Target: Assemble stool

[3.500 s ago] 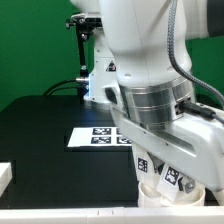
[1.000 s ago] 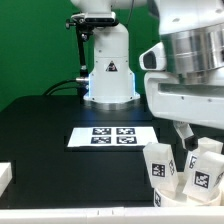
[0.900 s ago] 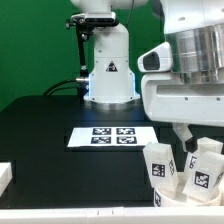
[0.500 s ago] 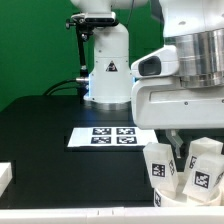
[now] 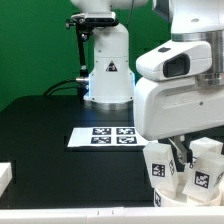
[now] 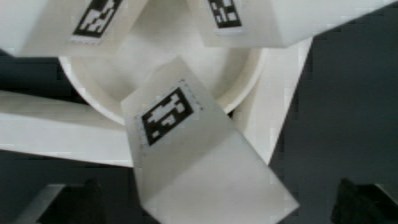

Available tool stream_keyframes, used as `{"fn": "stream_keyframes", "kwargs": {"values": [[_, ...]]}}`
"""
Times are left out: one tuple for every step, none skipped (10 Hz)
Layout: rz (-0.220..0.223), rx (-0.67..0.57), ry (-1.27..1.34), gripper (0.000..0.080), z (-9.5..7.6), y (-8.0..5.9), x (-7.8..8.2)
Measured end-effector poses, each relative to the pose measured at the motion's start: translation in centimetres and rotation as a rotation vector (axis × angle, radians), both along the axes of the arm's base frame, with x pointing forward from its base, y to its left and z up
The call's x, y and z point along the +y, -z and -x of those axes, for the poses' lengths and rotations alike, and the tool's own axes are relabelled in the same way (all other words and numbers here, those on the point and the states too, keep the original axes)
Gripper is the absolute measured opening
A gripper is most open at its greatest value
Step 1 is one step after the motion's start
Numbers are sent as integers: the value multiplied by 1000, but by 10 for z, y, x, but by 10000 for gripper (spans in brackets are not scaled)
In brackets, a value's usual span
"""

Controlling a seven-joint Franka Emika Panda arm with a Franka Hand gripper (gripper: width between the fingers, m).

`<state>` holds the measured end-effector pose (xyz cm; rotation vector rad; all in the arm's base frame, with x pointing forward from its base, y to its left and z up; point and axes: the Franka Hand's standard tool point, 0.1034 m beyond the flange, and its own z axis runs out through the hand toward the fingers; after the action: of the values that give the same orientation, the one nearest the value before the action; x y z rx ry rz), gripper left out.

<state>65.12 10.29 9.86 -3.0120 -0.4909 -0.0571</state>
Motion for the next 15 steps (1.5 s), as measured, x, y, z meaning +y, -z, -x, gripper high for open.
{"fn": "stream_keyframes", "kwargs": {"values": [[7,-4,-52,649,0,0,-2],[16,-8,-93,649,1,2,-2],[32,-32,-190,649,2,10,3],[37,-42,-260,649,5,16,3],[38,-44,-255,649,5,19,2],[38,-44,-243,649,5,18,2],[37,-41,-212,649,5,19,1],[37,-40,-210,527,5,19,0],[34,-35,-149,390,5,19,0],[32,-29,-77,390,5,20,0],[30,-23,0,334,5,19,0],[26,-17,98,334,5,19,0],[9,-24,313,334,3,20,0],[-7,-31,533,334,4,20,-2],[-9,-25,653,334,4,20,-3]]}}
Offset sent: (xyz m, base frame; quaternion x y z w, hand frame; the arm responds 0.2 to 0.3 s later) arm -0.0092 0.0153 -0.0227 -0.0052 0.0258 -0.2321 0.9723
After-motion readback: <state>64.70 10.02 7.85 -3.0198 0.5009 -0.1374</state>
